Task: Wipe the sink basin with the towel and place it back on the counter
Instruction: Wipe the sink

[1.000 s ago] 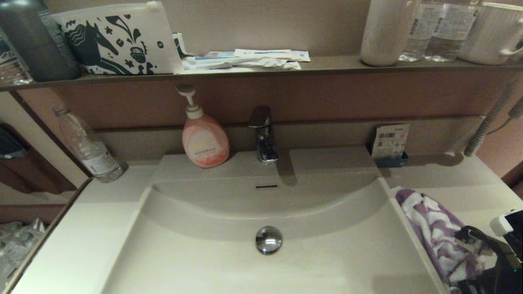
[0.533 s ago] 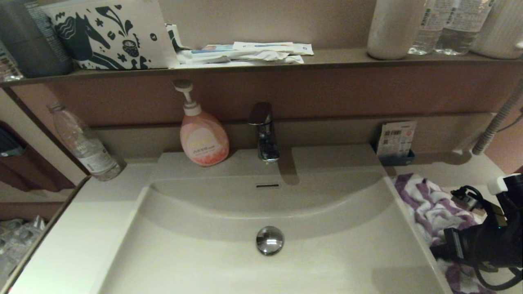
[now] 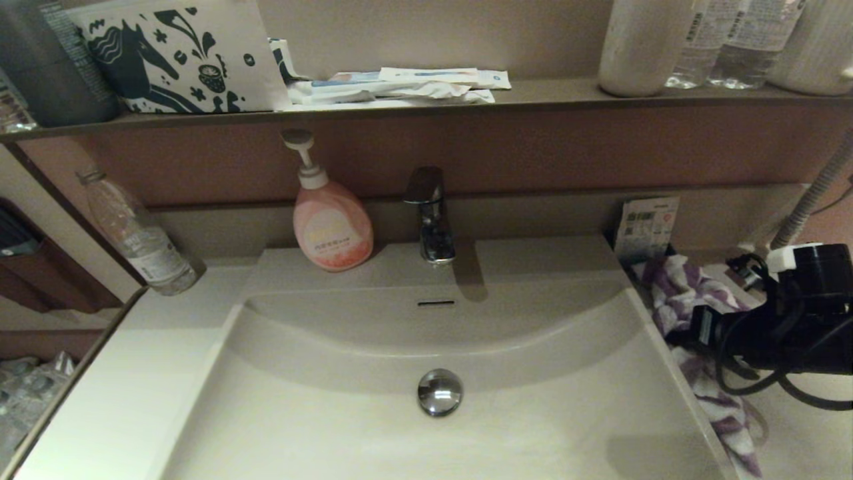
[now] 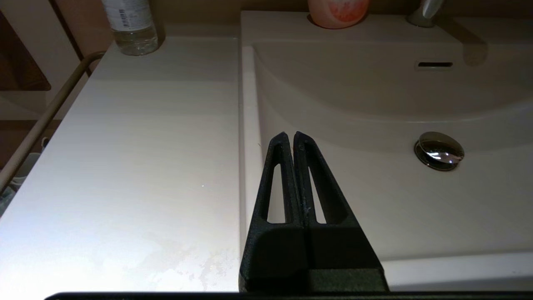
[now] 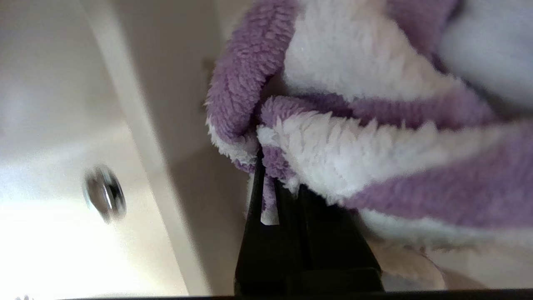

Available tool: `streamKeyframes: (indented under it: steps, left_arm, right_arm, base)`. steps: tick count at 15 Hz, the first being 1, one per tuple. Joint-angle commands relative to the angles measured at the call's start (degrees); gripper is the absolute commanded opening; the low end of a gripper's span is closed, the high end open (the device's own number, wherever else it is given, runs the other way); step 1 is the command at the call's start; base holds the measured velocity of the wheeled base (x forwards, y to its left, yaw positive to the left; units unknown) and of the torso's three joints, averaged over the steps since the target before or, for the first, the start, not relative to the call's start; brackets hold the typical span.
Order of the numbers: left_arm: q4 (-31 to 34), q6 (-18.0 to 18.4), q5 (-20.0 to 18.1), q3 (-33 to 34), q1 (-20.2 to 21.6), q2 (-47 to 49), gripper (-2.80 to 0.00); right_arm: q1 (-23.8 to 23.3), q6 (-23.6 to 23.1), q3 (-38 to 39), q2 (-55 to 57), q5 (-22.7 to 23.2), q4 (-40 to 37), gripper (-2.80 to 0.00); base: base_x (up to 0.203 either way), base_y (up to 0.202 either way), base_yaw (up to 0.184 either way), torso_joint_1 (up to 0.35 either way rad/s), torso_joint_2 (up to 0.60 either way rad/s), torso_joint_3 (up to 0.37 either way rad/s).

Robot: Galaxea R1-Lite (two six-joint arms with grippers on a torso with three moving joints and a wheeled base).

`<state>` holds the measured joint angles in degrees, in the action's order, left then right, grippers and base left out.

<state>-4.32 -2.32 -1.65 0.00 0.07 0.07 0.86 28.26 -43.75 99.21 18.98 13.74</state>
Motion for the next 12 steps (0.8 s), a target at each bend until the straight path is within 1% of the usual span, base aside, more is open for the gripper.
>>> streamKeyframes:
  steps: [1, 2, 3, 4, 5, 6, 7, 8, 11, 12]
  left_arm:
    - [-0.07, -0.06, -0.02, 0.0, 0.01, 0.01, -2.8]
    - [0.01, -0.06, -0.02, 0.0, 0.01, 0.01, -2.8]
    - [0.01, -0.06, -0.02, 0.0, 0.01, 0.01, -2.8]
    - [-0.06, -0.06, -0.02, 0.0, 0.01, 0.01, -2.8]
    - [-0.04, 0.01, -0.02, 0.0, 0.01, 0.01, -2.8]
    - [0.01, -0.06, -0.02, 0.0, 0.01, 0.01, -2.8]
    - [0.01, -0.06, -0.02, 0.0, 0.01, 0.01, -2.8]
    - [0.01, -0.06, -0.02, 0.0, 0.01, 0.01, -2.8]
    - [0.01, -0.06, -0.02, 0.0, 0.01, 0.01, -2.8]
    - [-0.08, -0.06, -0.02, 0.0, 0.01, 0.01, -2.8]
  right_arm:
    - [1.96, 1.33, -1.74, 3.76, -2.04, 2.14, -2.8]
    - [3.15, 2.39, -3.71, 5.26, -4.47, 3.05, -2.8]
    - [3.71, 3.73, -5.5, 5.87, -5.54, 3.28, -2.8]
    - [4.05, 5.93, -7.29, 6.17, -6.0, 3.39, -2.8]
    - [4.75, 7.05, -7.84, 6.21, -6.14, 3.38, -2.8]
    - [5.36, 7.1, -7.6, 5.68, -6.15, 2.79, -2.8]
    - [6.06, 7.06, -6.79, 4.57, -6.15, 1.66, -2.8]
    - [6.77, 6.67, -5.99, 3.15, -6.11, -1.68, -2.8]
    - [8.22, 2.12, -3.21, -2.24, -5.52, -14.26, -2.8]
    - [8.53, 1.03, -0.99, -4.25, -5.15, -15.79, -2.8]
  base:
    - [0.0, 0.0, 0.0, 0.0, 0.0, 0.0]
    - [0.0, 0.0, 0.0, 0.0, 0.0, 0.0]
    - [0.0, 0.0, 0.0, 0.0, 0.0, 0.0]
    - [0.0, 0.0, 0.0, 0.0, 0.0, 0.0]
    - [0.0, 0.0, 0.0, 0.0, 0.0, 0.0]
    - [0.0, 0.0, 0.0, 0.0, 0.0, 0.0]
    - [0.0, 0.0, 0.0, 0.0, 0.0, 0.0]
    - [0.0, 0.0, 0.0, 0.0, 0.0, 0.0]
    - [0.0, 0.0, 0.0, 0.0, 0.0, 0.0]
    - [0.0, 0.0, 0.0, 0.0, 0.0, 0.0]
